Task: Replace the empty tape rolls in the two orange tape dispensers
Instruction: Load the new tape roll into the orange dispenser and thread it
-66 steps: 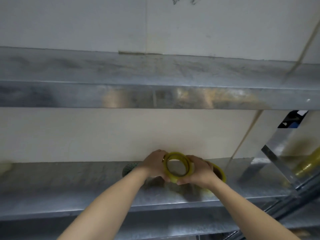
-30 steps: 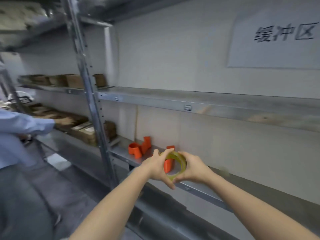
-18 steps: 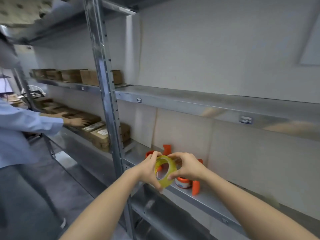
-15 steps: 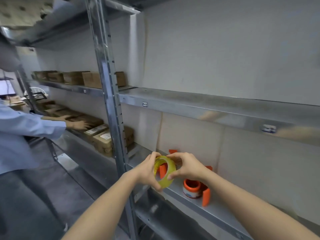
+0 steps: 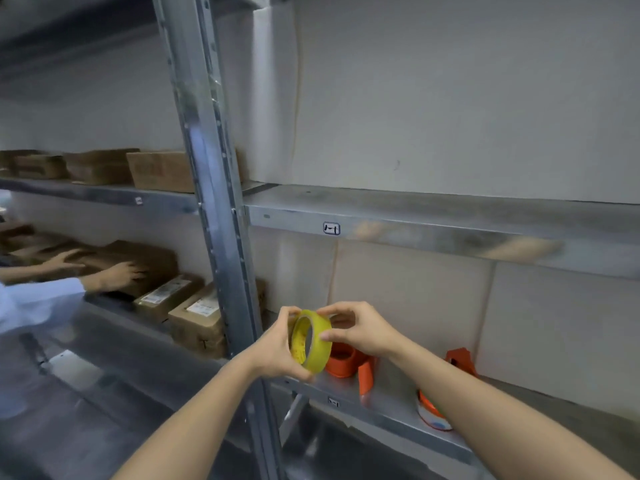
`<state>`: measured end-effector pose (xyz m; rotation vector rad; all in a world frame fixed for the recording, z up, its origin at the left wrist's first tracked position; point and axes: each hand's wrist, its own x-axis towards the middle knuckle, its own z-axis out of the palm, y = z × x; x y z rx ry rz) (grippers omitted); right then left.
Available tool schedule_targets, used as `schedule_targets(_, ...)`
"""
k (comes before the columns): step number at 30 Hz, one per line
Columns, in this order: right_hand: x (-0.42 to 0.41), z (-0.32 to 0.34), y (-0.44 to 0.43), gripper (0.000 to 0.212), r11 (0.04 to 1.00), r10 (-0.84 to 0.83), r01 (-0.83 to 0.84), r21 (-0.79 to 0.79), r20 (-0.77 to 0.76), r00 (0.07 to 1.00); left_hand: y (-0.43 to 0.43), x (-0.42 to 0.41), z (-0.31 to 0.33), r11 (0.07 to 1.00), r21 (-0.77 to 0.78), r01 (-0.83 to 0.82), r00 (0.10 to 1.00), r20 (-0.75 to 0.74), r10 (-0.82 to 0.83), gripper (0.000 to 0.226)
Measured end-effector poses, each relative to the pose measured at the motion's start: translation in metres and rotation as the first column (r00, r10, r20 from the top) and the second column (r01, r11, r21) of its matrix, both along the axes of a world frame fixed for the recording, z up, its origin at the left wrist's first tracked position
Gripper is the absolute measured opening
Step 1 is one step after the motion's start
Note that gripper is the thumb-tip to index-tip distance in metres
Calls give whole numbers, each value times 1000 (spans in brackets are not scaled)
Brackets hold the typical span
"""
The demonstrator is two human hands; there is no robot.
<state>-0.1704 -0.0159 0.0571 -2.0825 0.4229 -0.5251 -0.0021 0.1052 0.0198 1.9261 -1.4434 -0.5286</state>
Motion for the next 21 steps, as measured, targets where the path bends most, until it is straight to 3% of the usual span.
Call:
schedule_targets(3, 20, 2, 14, 33, 997, -78, 78, 1, 3, 997, 7, 25, 0, 997, -3, 82, 997, -3, -82, 111)
schedule_targets(9, 32, 0, 48, 11, 944, -295, 292, -155, 3, 955, 20, 38, -4, 973, 22, 229, 973, -31, -229, 118)
schedule_targets(16, 16, -5, 64, 12, 847, -491, 479, -232, 3, 871, 22, 8, -12, 919, -14, 395, 915, -80, -395, 129)
schedule_targets(18, 9, -3, 66, 14, 829, -522, 511, -226, 12, 853, 22, -7, -11, 922, -45, 384, 905, -178, -385, 119)
schedule_targets(21, -6, 2, 67, 13, 811, -551, 540, -225, 16, 834, 20, -31, -8, 937, -98, 336, 880, -322, -349, 86)
